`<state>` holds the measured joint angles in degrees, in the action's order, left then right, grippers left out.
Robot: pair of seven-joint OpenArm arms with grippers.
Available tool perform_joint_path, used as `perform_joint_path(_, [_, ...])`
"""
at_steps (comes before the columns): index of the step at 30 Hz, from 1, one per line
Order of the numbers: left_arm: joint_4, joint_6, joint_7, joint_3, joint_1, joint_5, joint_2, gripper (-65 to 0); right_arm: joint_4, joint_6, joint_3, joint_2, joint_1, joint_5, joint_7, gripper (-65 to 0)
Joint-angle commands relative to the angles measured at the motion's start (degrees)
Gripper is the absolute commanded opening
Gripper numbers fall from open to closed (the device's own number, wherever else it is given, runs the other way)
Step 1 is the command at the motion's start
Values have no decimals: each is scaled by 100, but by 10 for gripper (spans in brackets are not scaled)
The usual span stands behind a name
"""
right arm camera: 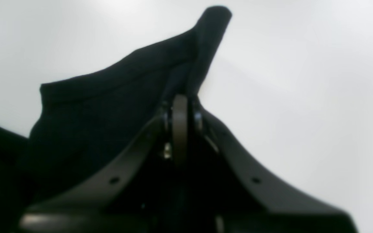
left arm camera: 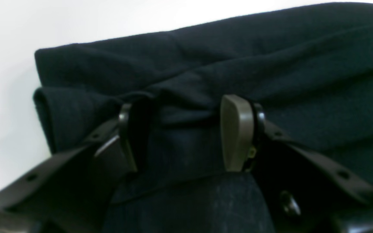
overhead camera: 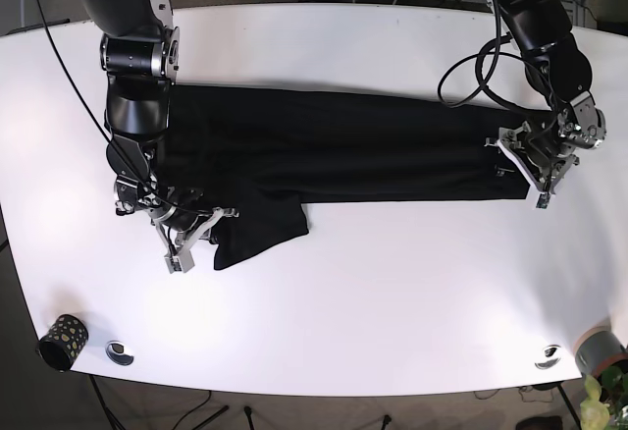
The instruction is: Fold the T-shirt properly
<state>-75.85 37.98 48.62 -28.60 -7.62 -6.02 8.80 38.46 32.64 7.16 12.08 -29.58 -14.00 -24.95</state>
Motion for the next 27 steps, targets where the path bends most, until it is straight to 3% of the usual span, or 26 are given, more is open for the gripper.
perform_joint_path(1, [-76, -22, 48, 139, -87, 26, 65, -333, 396, 46, 27, 63, -97, -55, -85, -650])
perform_joint_path(8, [-76, -39, 21, 183, -87, 26, 65, -336, 2277, 28, 62, 186, 510, -73, -1008, -650])
perform_joint_path(17, [-76, -39, 21, 183, -60, 26, 65, -336, 4598, 37, 950, 45, 1468, -73, -2494, -650])
perform_joint_path(27, [-67, -31, 21, 183, -51, 35, 65, -336, 6110, 46, 1337, 1, 2778, -73, -2731, -650])
